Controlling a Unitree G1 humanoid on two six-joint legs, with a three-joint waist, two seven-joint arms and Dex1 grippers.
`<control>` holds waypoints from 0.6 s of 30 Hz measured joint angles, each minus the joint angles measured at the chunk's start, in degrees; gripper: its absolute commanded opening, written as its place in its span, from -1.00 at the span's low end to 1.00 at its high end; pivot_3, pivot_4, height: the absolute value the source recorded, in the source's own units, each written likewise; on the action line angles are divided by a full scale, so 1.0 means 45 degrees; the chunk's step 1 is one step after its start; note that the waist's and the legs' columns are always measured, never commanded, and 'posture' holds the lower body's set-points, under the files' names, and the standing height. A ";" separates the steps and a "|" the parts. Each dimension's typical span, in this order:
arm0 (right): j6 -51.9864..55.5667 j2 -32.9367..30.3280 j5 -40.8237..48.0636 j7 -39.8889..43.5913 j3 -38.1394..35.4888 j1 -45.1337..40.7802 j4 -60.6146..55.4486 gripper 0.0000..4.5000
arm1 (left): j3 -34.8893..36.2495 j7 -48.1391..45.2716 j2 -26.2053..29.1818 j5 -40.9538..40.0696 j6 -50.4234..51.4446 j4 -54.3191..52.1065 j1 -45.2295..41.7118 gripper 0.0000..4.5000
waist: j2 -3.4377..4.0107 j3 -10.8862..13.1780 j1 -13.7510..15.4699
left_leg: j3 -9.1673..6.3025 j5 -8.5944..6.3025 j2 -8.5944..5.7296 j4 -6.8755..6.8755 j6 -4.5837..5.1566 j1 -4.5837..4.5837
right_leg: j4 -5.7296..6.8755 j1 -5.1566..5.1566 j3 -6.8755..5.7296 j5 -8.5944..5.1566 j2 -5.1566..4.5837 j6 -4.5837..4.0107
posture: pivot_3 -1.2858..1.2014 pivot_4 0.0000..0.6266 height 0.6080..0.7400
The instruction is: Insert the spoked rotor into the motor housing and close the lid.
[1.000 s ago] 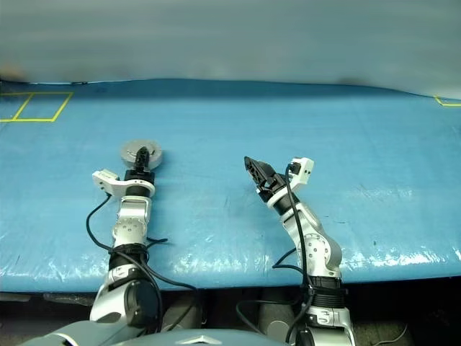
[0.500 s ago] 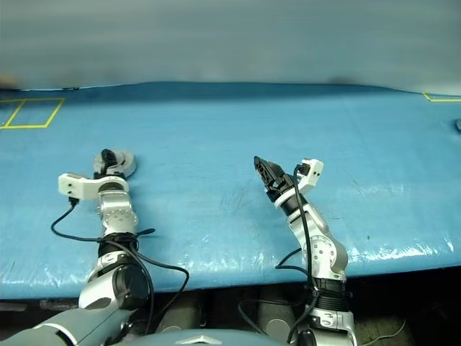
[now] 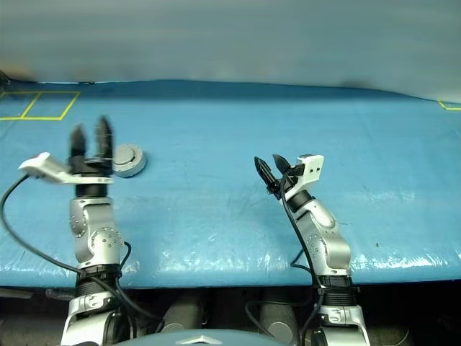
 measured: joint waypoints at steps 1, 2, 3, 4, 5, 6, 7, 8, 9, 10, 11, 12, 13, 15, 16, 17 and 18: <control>-0.0241 -0.0559 -0.0392 0.0399 0.0249 0.0031 0.0126 0.45 | -0.1116 -0.0691 0.0896 0.0863 0.0630 -0.0157 0.0252 0.98 | 0.0011 0.0000 -0.0077 | 0.0001 0.0000 0.0007 -0.0013 0.0000 0.0008 | 0.0005 -0.0005 0.0002 -0.0016 0.0008 0.0002 | 0.03 -0.52 1.00; -0.0463 -0.1044 -0.0749 0.0722 0.0340 0.0056 0.0239 0.45 | -0.1943 -0.1191 0.1499 0.1586 0.1160 -0.0176 0.0468 0.98 | 0.0033 -0.0005 -0.0185 | 0.0007 0.0001 0.0011 -0.0028 0.0002 0.0024 | 0.0012 -0.0008 0.0012 -0.0068 0.0014 -0.0027 | 0.03 -0.52 1.00; -0.0649 -0.1366 -0.1011 0.0946 0.0384 0.0062 0.0344 0.45 | -0.2442 -0.1499 0.1794 0.2045 0.1495 -0.0169 0.0611 0.98 | 0.0034 -0.0006 -0.0249 | 0.0011 0.0001 0.0016 -0.0034 0.0002 0.0035 | 0.0022 -0.0008 0.0018 -0.0077 0.0016 -0.0032 | 0.03 -0.52 1.00; -0.0956 -0.1789 -0.1414 0.1241 0.0516 0.0070 0.0497 0.45 | -0.2962 -0.1875 0.2047 0.2508 0.1791 -0.0120 0.0733 0.98 | 0.0033 -0.0005 -0.0314 | 0.0009 0.0000 0.0027 -0.0037 0.0002 0.0037 | 0.0025 -0.0009 0.0017 -0.0080 0.0026 -0.0035 | 0.03 -0.52 1.00; -0.1259 -0.2143 -0.1817 0.1472 0.0683 0.0070 0.0653 0.45 | -0.3320 -0.2200 0.2192 0.2818 0.1954 -0.0066 0.0804 0.98 | 0.0032 -0.0005 -0.0353 | 0.0008 0.0000 0.0038 -0.0037 0.0002 0.0038 | 0.0028 -0.0012 0.0016 -0.0082 0.0035 -0.0038 | 0.03 -0.52 1.00; -0.1492 -0.2343 -0.2115 0.1648 0.0805 0.0070 0.0785 0.45 | -0.3509 -0.2453 0.2276 0.2957 0.2047 -0.0022 0.0838 0.98 | 0.0032 -0.0005 -0.0376 | 0.0007 0.0000 0.0042 -0.0038 0.0002 0.0039 | 0.0031 -0.0012 0.0016 -0.0084 0.0039 -0.0043 | 0.03 -0.52 1.00; -0.1725 -0.2512 -0.2404 0.1826 0.0935 0.0071 0.0961 0.45 | -0.3656 -0.2709 0.2312 0.3107 0.2088 0.0029 0.0860 0.98 | 0.0032 -0.0005 -0.0381 | 0.0007 0.0000 0.0047 -0.0038 0.0002 0.0043 | 0.0036 -0.0011 0.0015 -0.0087 0.0042 -0.0048 | 0.03 -0.52 1.00; -0.1879 -0.2692 -0.2653 0.2039 0.1130 0.0081 0.1129 0.52 | -0.3840 -0.2990 0.2389 0.3306 0.2116 0.0049 0.0887 0.99 | 0.0032 -0.0005 -0.0378 | 0.0007 0.0001 0.0048 -0.0037 0.0002 0.0045 | 0.0039 -0.0010 0.0015 -0.0088 0.0042 -0.0048 | 0.03 -0.52 1.00; -0.2010 -0.2839 -0.2871 0.2249 0.1329 0.0119 0.1188 0.61 | -0.4052 -0.3259 0.2527 0.3440 0.2154 0.0049 0.0940 1.00 | 0.0032 -0.0005 -0.0378 | 0.0008 0.0001 0.0048 -0.0036 0.0002 0.0047 | 0.0039 -0.0007 0.0016 -0.0089 0.0041 -0.0051 | 0.03 -0.52 1.00; -0.2108 -0.2949 -0.3024 0.2491 0.1531 0.0183 0.1247 0.70 | -0.4297 -0.3525 0.2639 0.3604 0.2245 0.0051 0.1052 1.00 | 0.0032 -0.0005 -0.0376 | 0.0009 0.0000 0.0048 -0.0035 0.0002 0.0048 | 0.0038 -0.0004 0.0017 -0.0090 0.0040 -0.0051 | 0.03 -0.52 1.00; -0.2179 -0.2980 -0.3076 0.2655 0.1665 0.0245 0.1301 0.84 | -0.4424 -0.3684 0.2644 0.3728 0.2287 0.0064 0.1173 1.00 | 0.0031 -0.0005 -0.0371 | 0.0012 0.0000 0.0048 -0.0035 0.0002 0.0047 | 0.0035 -0.0004 0.0019 -0.0090 0.0039 -0.0051 | 0.03 -0.52 1.00; -0.2306 -0.2958 -0.3095 0.2822 0.1777 0.0340 0.1381 0.99 | -0.4557 -0.3814 0.2620 0.3801 0.2313 0.0131 0.1301 1.00 | 0.0028 -0.0003 -0.0349 | 0.0013 0.0000 0.0048 -0.0034 0.0002 0.0046 | 0.0033 -0.0003 0.0019 -0.0089 0.0036 -0.0051 | 0.03 -0.52 1.00; -0.2422 -0.2897 -0.3150 0.2815 0.1809 0.0396 0.1446 0.99 | -0.4593 -0.3846 0.2558 0.3812 0.2320 0.0210 0.1346 1.00 | 0.0027 -0.0002 -0.0323 | 0.0014 0.0000 0.0047 -0.0030 0.0002 0.0044 | 0.0033 -0.0004 0.0019 -0.0089 0.0036 -0.0050 | 0.03 -0.52 1.00; -0.2999 -0.2551 -0.3390 0.2447 0.1779 0.0396 0.1588 0.99 | -0.4547 -0.3802 0.2447 0.3812 0.2316 0.0280 0.1344 1.00 | 0.0024 0.0000 -0.0268 | 0.0014 0.0001 0.0047 -0.0022 0.0002 0.0045 | 0.0038 -0.0003 0.0019 -0.0088 0.0035 -0.0048 | 0.03 -0.52 1.00; -0.3243 -0.2436 -0.3459 0.2337 0.1781 0.0391 0.1596 0.99 | -0.4525 -0.3782 0.2418 0.3812 0.2309 0.0279 0.1333 1.00 | 0.0023 0.0000 -0.0242 | 0.0014 0.0000 0.0048 -0.0020 0.0002 0.0047 | 0.0039 -0.0001 0.0019 -0.0087 0.0036 -0.0048 | 0.03 -0.52 1.00; -0.3443 -0.2388 -0.3485 0.2299 0.1782 0.0388 0.1602 0.99 | -0.4498 -0.3775 0.2388 0.3812 0.2305 0.0279 0.1328 1.00 | 0.0023 0.0000 -0.0207 | 0.0015 0.0000 0.0047 -0.0017 0.0001 0.0047 | 0.0039 0.0000 0.0019 -0.0087 0.0036 -0.0048 | 0.03 -0.52 1.00; -0.3525 -0.2382 -0.3496 0.2305 0.1785 0.0386 0.1609 0.99 | -0.4477 -0.3773 0.2357 0.3810 0.2303 0.0279 0.1328 1.00 | 0.0023 0.0000 -0.0170 | 0.0016 0.0000 0.0048 -0.0015 0.0001 0.0047 | 0.0039 0.0003 0.0020 -0.0086 0.0035 -0.0047 | 0.03 -0.52 1.00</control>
